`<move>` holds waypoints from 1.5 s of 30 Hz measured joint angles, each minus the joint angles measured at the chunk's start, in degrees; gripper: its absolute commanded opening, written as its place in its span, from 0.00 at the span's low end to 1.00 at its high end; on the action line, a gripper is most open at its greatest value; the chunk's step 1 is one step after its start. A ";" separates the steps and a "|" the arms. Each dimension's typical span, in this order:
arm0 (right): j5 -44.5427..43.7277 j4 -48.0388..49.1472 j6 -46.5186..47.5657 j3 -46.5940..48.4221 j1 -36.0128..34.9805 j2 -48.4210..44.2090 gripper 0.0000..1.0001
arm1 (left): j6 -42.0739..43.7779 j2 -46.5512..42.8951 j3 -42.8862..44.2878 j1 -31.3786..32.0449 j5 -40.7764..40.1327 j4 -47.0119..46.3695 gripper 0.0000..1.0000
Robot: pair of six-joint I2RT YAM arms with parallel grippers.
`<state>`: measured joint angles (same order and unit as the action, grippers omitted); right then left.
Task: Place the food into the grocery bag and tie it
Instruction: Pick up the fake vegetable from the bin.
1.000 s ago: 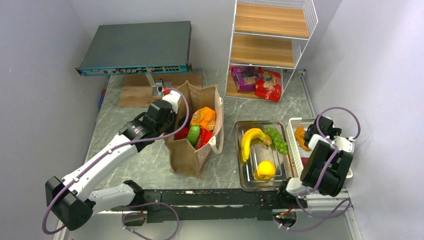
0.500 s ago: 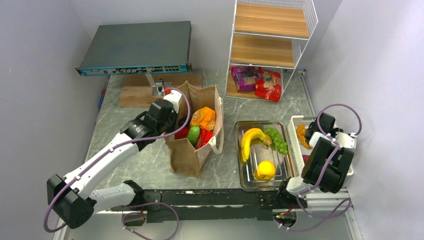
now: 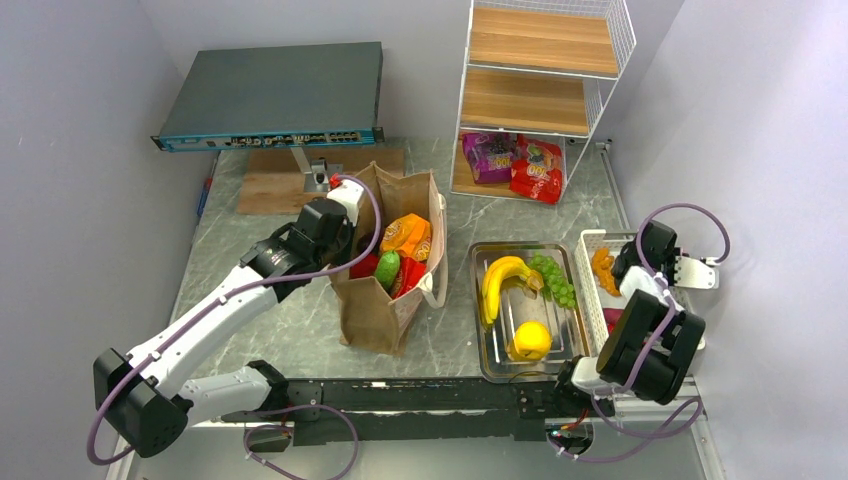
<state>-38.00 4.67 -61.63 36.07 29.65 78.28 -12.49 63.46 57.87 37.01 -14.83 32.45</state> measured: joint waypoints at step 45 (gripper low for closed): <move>24.92 -15.43 12.41 6.80 0.00 -24.83 0.00 | 0.83 -0.72 0.00 0.11 0.00 0.39 0.00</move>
<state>-13.08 -10.76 -49.21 42.87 29.65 53.45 -11.66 62.74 57.87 37.12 -14.83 32.84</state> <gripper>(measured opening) 0.219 0.031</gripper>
